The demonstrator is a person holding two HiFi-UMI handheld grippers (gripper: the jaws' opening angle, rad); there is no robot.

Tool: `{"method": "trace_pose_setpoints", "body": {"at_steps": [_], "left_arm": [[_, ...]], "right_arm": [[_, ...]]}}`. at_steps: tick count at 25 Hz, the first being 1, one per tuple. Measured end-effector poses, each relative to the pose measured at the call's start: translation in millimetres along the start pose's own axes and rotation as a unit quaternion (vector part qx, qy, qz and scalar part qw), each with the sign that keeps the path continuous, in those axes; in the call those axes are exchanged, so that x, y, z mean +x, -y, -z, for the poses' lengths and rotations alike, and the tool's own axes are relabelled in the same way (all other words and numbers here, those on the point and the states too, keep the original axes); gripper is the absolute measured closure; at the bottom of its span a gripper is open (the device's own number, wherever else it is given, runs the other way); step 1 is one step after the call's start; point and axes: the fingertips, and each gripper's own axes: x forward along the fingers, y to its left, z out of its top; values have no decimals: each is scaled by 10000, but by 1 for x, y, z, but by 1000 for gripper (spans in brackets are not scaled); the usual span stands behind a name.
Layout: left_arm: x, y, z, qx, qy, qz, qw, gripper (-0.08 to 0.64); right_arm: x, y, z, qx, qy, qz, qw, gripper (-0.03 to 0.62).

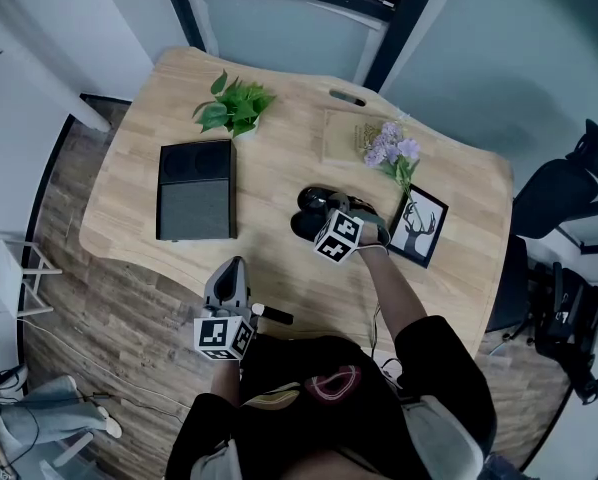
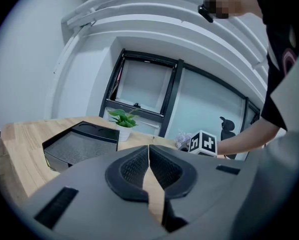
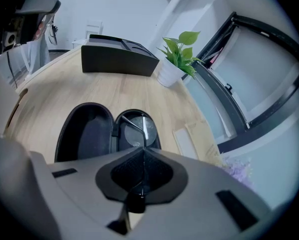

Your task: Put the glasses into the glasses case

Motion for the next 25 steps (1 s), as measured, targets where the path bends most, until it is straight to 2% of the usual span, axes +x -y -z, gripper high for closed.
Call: {"method": "trace_pose_setpoints", "body": {"at_steps": [19,25], "left_arm": [[-2,-6,12,-17,-166,-93,9998,541],[-3,-8,15,-40,-186,-130,9997,541]], "right_arm": [[5,-4,-4,-148,3,-61,9999,574],[2,-4,-3,-17,32,-134,9999,505]]}}
